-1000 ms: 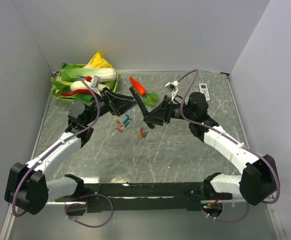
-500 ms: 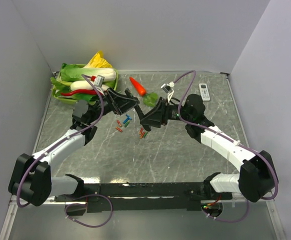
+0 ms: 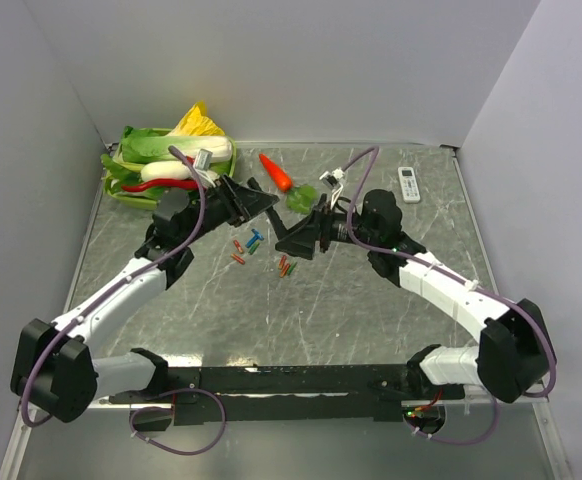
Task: Load the batteries into the remote control
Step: Adjust the remote control.
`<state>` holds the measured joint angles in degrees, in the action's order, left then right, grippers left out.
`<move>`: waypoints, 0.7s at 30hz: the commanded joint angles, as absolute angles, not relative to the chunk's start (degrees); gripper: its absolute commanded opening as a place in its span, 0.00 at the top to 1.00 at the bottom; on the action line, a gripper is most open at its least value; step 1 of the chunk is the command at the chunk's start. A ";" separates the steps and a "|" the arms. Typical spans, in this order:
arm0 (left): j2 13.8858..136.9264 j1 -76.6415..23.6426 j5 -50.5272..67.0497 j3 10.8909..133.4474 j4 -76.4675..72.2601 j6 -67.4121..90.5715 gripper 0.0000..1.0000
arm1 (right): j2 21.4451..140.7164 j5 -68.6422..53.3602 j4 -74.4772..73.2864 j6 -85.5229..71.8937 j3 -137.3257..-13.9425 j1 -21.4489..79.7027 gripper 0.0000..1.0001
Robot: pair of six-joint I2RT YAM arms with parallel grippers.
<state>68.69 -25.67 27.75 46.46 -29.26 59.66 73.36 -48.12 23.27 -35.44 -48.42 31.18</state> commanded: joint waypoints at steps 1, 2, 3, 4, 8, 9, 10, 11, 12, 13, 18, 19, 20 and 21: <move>65.92 -26.89 11.10 51.94 -8.03 57.21 0.99 | 66.99 -33.19 12.95 -21.57 -51.07 34.01 0.00; 65.74 -26.89 10.03 52.55 -7.22 58.09 0.99 | 66.36 -30.87 12.14 -19.97 -50.89 35.49 0.00; 65.57 -26.98 9.15 52.73 -6.60 58.44 0.99 | 65.84 -28.41 11.43 -18.65 -50.45 36.20 0.00; 65.22 -26.98 7.57 52.91 -5.90 58.88 0.99 | 65.05 -25.26 10.56 -16.46 -50.19 36.91 0.00; 64.60 -26.98 5.37 53.61 -3.34 61.52 0.99 | 64.69 -19.52 10.46 -12.31 -49.22 40.16 0.01; 64.51 -26.98 5.19 53.79 -2.99 61.96 0.99 | 65.38 -19.34 10.37 -11.78 -49.48 41.04 0.01; 64.42 -26.98 5.01 53.88 -2.81 62.40 0.99 | 65.74 -18.99 10.11 -10.82 -49.57 41.31 0.01; 64.34 -26.98 5.10 53.88 -2.90 63.01 0.99 | 66.18 -18.03 10.46 -10.38 -49.66 41.74 0.02; 64.34 -26.98 5.36 53.88 -3.16 63.37 0.99 | 66.88 -17.50 10.63 -9.94 -49.40 42.18 0.03; 64.25 -26.98 5.62 53.88 -3.25 63.63 0.99 | 67.23 -16.97 10.98 -9.15 -49.31 42.88 0.04; 63.46 -26.98 6.24 53.79 -3.25 64.69 0.99 | 69.60 -15.64 12.48 -7.65 -49.13 43.86 0.14; 63.28 -26.98 6.15 53.79 -3.34 64.60 0.99 | 69.87 -16.17 12.48 -7.56 -49.30 44.03 0.18; 63.19 -26.98 6.07 53.62 -3.34 64.77 0.99 | 70.13 -16.78 12.48 -7.47 -49.74 44.03 0.21; 62.93 -26.98 5.98 53.53 -3.60 64.95 0.99 | 70.48 -17.31 12.39 -7.47 -49.92 44.21 0.25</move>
<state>65.41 -26.72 6.59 50.92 -1.74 63.29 69.71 -17.37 10.24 -9.54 -48.45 43.40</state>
